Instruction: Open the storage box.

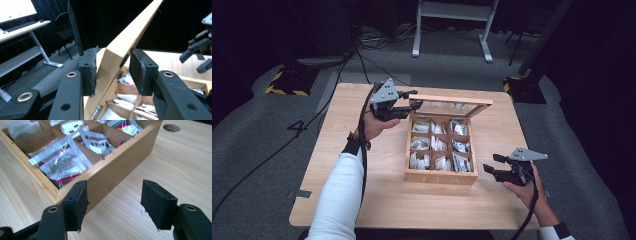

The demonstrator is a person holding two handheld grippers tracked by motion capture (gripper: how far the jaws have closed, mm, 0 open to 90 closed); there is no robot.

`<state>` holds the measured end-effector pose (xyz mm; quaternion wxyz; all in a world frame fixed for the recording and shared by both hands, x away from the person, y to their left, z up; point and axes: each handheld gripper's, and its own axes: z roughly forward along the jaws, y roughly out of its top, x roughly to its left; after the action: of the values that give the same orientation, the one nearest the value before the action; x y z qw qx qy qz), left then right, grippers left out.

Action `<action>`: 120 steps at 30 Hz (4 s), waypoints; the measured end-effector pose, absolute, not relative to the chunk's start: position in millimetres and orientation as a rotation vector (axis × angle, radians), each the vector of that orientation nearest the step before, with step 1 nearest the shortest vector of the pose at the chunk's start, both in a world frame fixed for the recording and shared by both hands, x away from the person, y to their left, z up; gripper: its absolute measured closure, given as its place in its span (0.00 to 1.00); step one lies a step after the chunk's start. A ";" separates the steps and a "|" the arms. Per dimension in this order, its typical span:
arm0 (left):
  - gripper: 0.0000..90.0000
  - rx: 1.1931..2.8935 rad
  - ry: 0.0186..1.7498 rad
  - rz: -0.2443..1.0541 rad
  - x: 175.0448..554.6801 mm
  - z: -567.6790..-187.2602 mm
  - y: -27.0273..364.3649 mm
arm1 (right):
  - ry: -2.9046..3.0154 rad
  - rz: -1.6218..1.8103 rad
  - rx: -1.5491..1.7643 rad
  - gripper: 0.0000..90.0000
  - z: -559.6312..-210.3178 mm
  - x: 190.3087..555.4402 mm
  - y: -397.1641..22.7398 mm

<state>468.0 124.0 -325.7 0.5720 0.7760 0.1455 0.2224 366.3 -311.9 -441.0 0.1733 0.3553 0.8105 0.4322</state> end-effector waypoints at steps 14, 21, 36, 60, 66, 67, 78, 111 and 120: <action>0.64 1.789 0.382 0.519 479.9 -321.8 122.8 | 2.341 1.160 0.985 0.36 -467.4 370.0 -328.8; 0.64 1.761 0.422 0.522 488.6 -320.0 121.3 | 2.347 1.110 1.015 0.36 -476.9 370.2 -336.2; 0.63 1.697 0.493 0.520 504.1 -321.2 119.1 | 2.342 1.056 1.035 0.38 -483.1 370.5 -335.5; 0.70 1.666 0.625 0.532 527.5 -333.8 116.8 | 2.365 1.054 1.061 0.39 -485.0 370.6 -332.9; 0.70 1.673 0.651 0.527 531.7 -340.6 115.6 | 2.369 1.051 1.064 0.39 -486.0 371.1 -333.1; 0.70 1.673 0.651 0.527 531.7 -340.6 115.6 | 2.369 1.051 1.064 0.39 -486.0 371.1 -333.1; 0.71 1.715 0.698 0.501 538.3 -364.9 114.7 | 2.380 1.040 1.063 0.39 -488.1 371.7 -332.5; 0.72 1.761 0.783 0.506 544.5 -394.3 110.3 | 2.412 1.006 1.054 0.38 -493.2 372.1 -328.8; 0.72 1.810 0.812 0.519 547.0 -405.1 107.3 | 2.413 1.006 1.054 0.38 -493.6 372.3 -329.1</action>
<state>547.0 107.3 -405.1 0.5187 0.7546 0.3387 0.2164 372.3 -329.1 -493.6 0.1606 0.3689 0.8450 0.3524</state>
